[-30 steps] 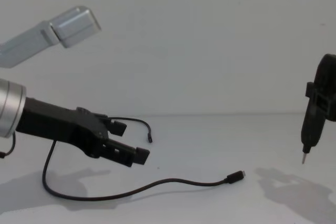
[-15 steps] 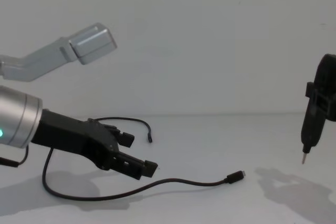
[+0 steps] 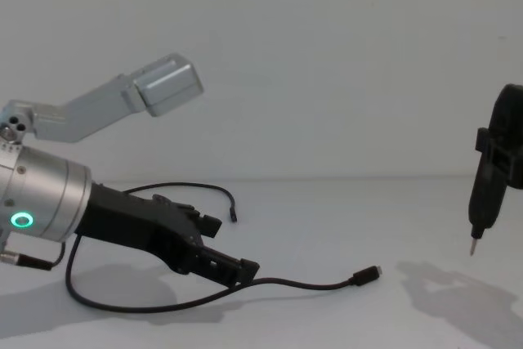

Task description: Pick up the data cable with the one hand.

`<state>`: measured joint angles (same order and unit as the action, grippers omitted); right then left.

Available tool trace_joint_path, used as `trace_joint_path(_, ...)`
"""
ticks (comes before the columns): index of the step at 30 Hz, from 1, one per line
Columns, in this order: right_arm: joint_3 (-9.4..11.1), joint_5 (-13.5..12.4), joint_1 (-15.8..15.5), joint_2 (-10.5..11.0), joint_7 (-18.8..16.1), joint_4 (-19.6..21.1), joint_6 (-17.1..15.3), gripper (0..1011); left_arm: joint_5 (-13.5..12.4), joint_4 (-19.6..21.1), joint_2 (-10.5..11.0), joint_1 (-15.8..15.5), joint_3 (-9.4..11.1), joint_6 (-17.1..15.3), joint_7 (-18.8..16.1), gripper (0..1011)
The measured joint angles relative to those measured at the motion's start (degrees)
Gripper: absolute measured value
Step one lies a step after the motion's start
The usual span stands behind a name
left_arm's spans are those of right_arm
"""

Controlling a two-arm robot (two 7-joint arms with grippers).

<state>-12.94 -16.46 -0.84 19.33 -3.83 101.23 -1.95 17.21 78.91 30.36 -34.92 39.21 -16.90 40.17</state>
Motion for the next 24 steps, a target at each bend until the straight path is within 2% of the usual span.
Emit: trace_joint_path(24,0.0,0.0,0.0,0.0,0.0,0.0,0.0,263,-1.8,-2.4,-3.1,-0.6,1.3,-1.2,-0.8,1001)
